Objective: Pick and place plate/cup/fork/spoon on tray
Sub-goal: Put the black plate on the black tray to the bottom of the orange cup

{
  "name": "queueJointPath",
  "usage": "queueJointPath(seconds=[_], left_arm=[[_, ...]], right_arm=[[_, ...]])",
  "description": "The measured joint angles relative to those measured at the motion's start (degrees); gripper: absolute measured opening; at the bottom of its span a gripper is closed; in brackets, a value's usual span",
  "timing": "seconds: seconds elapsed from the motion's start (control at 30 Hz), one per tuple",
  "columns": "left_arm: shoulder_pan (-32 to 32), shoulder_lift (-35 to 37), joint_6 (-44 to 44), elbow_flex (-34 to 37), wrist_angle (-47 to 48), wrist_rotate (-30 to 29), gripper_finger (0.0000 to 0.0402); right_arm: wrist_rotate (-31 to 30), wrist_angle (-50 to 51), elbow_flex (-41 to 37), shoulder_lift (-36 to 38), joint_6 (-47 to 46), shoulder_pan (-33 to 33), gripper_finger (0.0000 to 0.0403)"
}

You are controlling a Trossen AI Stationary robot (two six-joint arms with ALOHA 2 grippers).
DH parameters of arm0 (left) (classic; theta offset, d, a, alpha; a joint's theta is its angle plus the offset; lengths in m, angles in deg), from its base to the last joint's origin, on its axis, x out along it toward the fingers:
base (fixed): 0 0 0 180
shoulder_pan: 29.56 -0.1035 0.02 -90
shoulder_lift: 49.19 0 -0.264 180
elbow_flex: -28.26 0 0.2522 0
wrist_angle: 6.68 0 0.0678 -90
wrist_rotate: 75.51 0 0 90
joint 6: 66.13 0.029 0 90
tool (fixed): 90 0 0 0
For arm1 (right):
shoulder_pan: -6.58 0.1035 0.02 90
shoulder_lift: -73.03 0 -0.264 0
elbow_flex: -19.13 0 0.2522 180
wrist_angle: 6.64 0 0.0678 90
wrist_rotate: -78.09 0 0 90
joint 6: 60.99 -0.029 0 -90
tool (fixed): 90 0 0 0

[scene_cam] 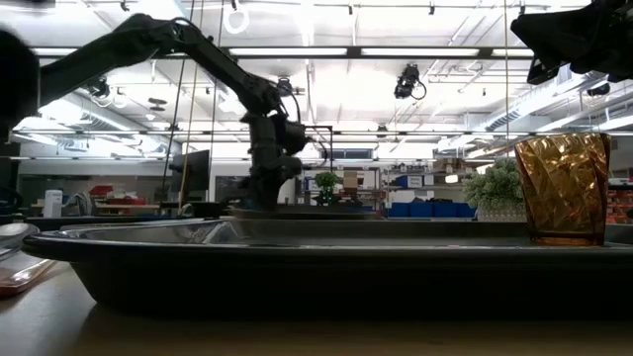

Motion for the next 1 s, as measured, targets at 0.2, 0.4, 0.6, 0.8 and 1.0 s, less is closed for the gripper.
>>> queueJointPath(seconds=[0.2, 0.4, 0.6, 0.8, 1.0], left_arm=[[0.75, 3.13, -4.17, 0.02, 2.47, 4.51, 0.0013], [4.36, 3.91, -4.24, 0.02, 2.9, 6.02, 0.0013], [10.18, 3.94, -4.56, 0.02, 2.01, 5.87, 0.0013], [19.19, 3.94, -5.59, 0.02, -0.51, 6.57, 0.0013], [27.8, 3.94, -8.67, 0.02, -5.89, 6.17, 0.0013]], right_arm=[[0.0, 0.0, 0.0, 0.0, -0.02, 0.0, 0.0045], [0.0, 0.0, 0.0, 0.0, 0.0, 0.01, 0.0045], [0.0, 0.02, 0.0, 0.0, -0.02, -0.01, 0.0045], [0.0, 0.02, 0.0, 0.0, 0.0, 0.0, 0.0045], [0.0, 0.0, 0.0, 0.0, -0.02, -0.01, 0.0045]])
